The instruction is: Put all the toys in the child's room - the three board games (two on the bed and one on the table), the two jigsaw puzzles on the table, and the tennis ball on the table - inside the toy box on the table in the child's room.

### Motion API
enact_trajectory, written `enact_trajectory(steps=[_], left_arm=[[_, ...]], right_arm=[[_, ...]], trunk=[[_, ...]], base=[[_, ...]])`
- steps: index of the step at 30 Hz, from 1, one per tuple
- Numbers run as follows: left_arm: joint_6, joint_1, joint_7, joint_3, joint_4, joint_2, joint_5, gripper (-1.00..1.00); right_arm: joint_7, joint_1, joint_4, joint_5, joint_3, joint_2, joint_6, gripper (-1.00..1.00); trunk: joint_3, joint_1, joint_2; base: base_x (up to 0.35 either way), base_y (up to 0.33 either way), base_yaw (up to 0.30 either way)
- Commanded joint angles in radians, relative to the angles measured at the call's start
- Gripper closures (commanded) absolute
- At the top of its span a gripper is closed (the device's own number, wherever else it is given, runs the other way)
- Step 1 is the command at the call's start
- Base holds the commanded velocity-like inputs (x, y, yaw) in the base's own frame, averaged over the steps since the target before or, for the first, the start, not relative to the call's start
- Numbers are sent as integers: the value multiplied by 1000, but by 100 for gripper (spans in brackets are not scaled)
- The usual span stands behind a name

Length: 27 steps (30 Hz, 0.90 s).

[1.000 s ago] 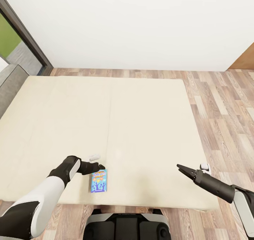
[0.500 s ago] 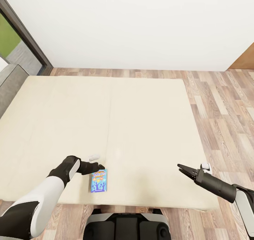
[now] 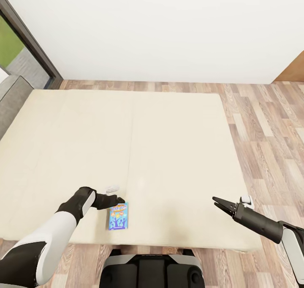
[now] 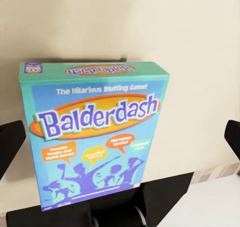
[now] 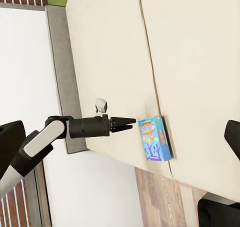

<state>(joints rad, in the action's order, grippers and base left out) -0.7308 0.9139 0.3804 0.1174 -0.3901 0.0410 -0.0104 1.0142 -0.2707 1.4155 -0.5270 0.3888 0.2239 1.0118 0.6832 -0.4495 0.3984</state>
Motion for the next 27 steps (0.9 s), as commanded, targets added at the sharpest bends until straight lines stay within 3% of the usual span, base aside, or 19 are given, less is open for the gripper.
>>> enact_trajectory(steps=[1,27], left_arm=[[-7,0,2,6,-1,0,-1,-100],[-5,0,-9,7,-2,3,4,-100]], right_arm=[[4,-1,0,2,1,0,4,-100],[4,-1,0,2,1,0,4,-100]], trunk=[[2,0,2],[25,0,2]], base=[[0,0,0],[0,0,0]])
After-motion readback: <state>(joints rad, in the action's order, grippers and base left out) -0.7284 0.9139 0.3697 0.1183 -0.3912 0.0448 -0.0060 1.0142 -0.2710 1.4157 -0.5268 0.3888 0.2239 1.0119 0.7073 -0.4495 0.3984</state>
